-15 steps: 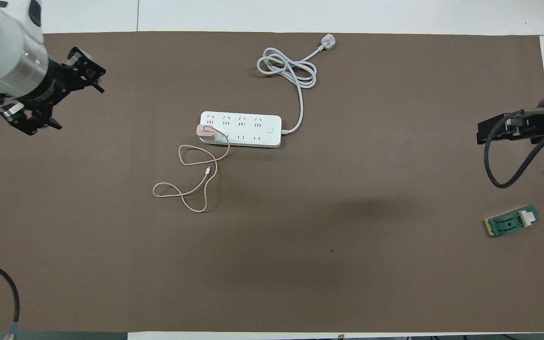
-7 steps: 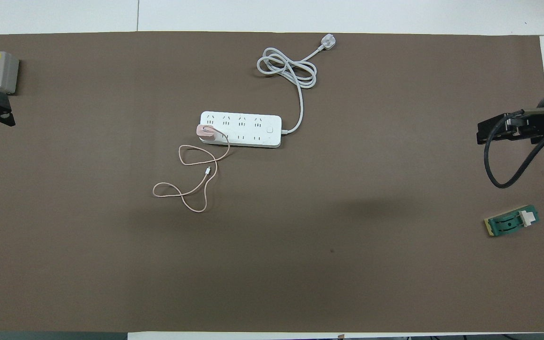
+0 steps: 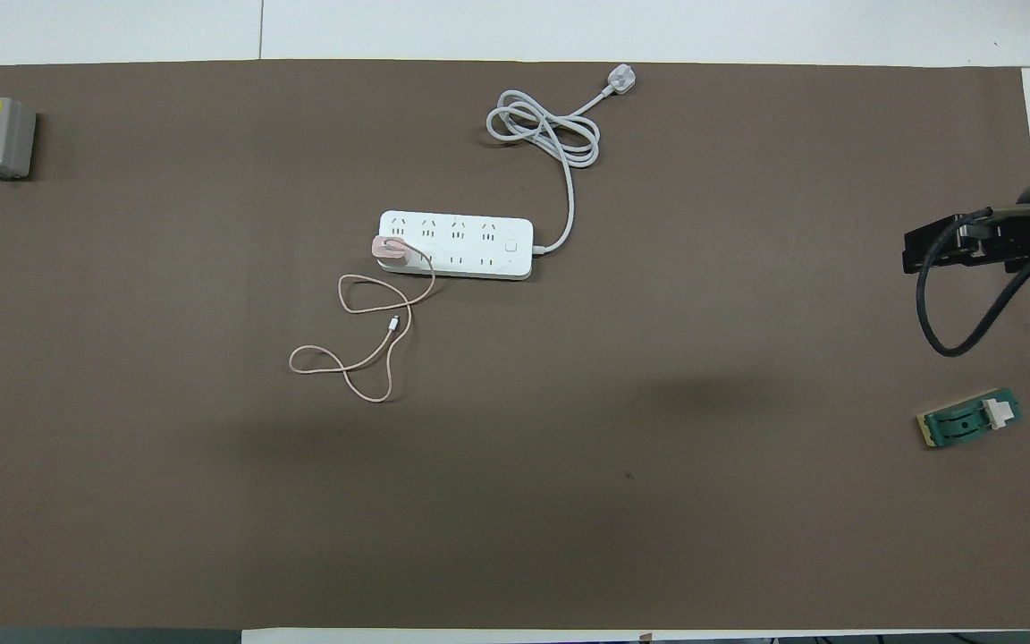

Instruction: Plug charger into power strip

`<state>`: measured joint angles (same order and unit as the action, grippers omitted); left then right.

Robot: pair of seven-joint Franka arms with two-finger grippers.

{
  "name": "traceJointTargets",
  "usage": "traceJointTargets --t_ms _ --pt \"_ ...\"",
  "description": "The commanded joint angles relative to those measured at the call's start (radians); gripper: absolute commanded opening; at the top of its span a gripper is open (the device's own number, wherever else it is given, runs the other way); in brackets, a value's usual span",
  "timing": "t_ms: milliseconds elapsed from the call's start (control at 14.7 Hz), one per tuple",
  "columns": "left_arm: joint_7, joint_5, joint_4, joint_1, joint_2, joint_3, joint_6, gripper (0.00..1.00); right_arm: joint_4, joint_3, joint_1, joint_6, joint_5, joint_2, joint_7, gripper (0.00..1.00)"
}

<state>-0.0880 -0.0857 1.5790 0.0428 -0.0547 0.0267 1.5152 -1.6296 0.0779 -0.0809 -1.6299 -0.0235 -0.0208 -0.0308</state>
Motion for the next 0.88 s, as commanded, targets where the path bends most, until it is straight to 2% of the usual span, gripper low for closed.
traceJointTargets --t_ms 0,543,815 --pt "0.04 0.014 0.081 0.028 -0.057 0.004 0.011 1.0 -0.006 -0.009 0.015 0.01 0.017 0.013 0.011 1.0" --pt "0.053 0.014 0.056 0.055 -0.057 0.006 -0.009 1.0 -0.006 -0.009 0.013 0.01 0.017 0.013 0.011 1.0" --pt "0.051 0.018 0.032 0.028 -0.051 0.006 -0.032 1.0 -0.006 -0.009 0.013 0.01 0.017 0.013 0.011 1.0"
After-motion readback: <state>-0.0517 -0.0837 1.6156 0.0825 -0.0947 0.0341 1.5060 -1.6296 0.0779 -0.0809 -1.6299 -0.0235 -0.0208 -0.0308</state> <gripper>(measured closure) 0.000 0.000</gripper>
